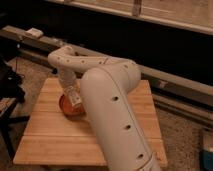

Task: Place the bottle in the ceramic bowl

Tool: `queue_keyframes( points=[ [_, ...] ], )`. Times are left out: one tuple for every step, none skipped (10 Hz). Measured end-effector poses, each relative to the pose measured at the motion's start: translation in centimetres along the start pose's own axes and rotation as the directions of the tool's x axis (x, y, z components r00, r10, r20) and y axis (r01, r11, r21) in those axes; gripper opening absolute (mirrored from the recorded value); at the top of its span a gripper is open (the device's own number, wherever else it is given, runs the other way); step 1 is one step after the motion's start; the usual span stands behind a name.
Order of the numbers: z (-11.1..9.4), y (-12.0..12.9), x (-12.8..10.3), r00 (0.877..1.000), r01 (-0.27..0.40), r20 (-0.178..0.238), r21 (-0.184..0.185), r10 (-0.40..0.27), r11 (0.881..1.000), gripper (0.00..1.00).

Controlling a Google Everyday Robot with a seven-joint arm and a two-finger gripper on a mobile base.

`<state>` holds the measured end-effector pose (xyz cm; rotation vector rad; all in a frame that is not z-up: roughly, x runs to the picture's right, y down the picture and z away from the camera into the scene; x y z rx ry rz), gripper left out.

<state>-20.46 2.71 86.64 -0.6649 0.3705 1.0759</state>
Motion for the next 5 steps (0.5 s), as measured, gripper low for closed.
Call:
queue_keyframes(
  points=[
    [-0.01,0.12,-0.02,1.000,0.002,0.000,0.000,-0.002,1.000,0.65],
    [0.00,0.17,-0.03,1.000,0.002,0.000,0.000,-0.002,1.000,0.65],
    [0.00,0.17,-0.03,1.000,0.002,0.000,0.000,-0.002,1.000,0.65],
    [-0.01,0.12,-0.02,1.000,0.002,0.000,0.000,-0.002,1.000,0.65],
    [0.00,0.08,-0.01,1.000,0.001,0.000,0.000,-0.001,1.000,0.65]
  ],
)
